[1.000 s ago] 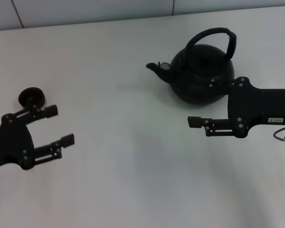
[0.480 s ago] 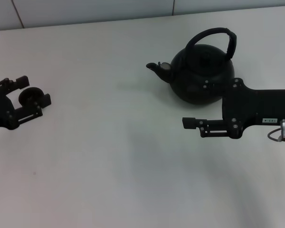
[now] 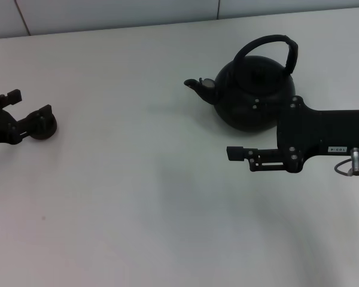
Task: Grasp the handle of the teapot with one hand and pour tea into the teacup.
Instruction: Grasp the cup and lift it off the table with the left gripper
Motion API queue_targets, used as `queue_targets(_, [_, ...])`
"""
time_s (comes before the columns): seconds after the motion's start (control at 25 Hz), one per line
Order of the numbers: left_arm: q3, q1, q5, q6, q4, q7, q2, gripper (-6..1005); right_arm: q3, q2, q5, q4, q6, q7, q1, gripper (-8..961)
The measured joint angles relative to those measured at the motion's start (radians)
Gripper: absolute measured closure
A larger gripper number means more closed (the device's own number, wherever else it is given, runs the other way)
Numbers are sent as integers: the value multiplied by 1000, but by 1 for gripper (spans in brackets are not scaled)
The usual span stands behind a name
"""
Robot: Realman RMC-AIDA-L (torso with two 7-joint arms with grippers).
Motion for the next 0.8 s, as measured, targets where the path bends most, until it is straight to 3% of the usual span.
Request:
queue_targets(0.28, [28, -6, 4, -74, -15, 19, 2, 261, 0, 2, 3, 1, 0, 1, 1, 252])
queue_targets(0.56, [123, 0, 5, -155, -20, 27, 0, 271, 0, 2, 16, 4, -2, 3, 1, 253])
queue_targets(0.8, [130, 0, -1, -162, -34, 47, -2, 279, -1, 4, 17, 7, -3, 4, 1, 253])
